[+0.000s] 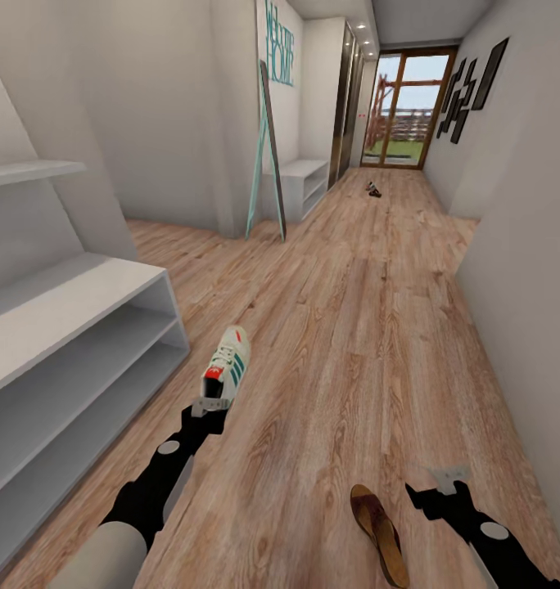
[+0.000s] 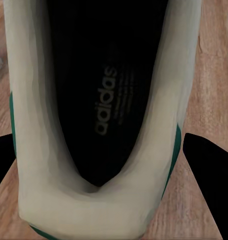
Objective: Pick up the two gym shoes and the two sandals from the corridor floor and place them onto the hallstand (shoe rack) in the corridor, making sure they are on the rack and not on the floor. Arrange them so the two gym shoes are next to each other and the two sandals are next to each other.
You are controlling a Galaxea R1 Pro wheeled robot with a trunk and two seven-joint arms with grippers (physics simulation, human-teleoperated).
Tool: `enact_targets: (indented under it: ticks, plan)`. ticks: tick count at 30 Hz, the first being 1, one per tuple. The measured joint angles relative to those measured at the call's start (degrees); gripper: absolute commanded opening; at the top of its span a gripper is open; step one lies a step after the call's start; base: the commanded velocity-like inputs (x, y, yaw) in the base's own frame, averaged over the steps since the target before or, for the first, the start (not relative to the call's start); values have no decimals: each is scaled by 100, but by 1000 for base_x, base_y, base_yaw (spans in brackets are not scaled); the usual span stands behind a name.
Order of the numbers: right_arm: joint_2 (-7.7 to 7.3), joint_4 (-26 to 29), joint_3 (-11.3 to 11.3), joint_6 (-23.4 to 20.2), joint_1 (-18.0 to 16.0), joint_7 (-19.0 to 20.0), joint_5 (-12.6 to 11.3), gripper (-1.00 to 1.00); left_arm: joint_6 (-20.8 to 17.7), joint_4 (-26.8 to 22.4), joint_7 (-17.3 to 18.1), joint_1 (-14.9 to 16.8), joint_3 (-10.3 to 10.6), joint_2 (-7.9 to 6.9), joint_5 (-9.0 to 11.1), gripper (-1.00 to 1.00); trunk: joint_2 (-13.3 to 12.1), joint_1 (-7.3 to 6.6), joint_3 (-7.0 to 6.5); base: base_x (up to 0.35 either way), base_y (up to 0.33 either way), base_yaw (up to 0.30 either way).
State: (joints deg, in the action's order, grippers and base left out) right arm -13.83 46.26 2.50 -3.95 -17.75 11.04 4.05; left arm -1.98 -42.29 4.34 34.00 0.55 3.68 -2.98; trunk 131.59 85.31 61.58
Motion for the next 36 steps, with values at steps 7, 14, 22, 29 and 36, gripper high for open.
enact_targets:
  ticks: [7,14,22,29,36]
  plan:
    - [-55,-289,-4,34,0,19,-12,100,-28,-11,-12,9,357,15,14,-100,159,87,74,0,0,0]
    - [-53,-329,-11,39,0,15,-15,100,-161,-19,-19,208,406,29,27,-100,440,241,247,0,0,0]
    - [-36,-332,-20,44,0,22,-15,100,-331,-32,-11,422,409,73,30,-100,761,417,462,0,0,0]
    - [-18,-343,-27,48,0,24,-21,100,-701,-38,-13,839,416,82,19,-100,1041,571,651,0,0,0]
    - [-3,-337,-35,48,0,23,-27,100,-1050,-40,-13,1226,416,80,13,-100,1168,648,856,0,0,0]
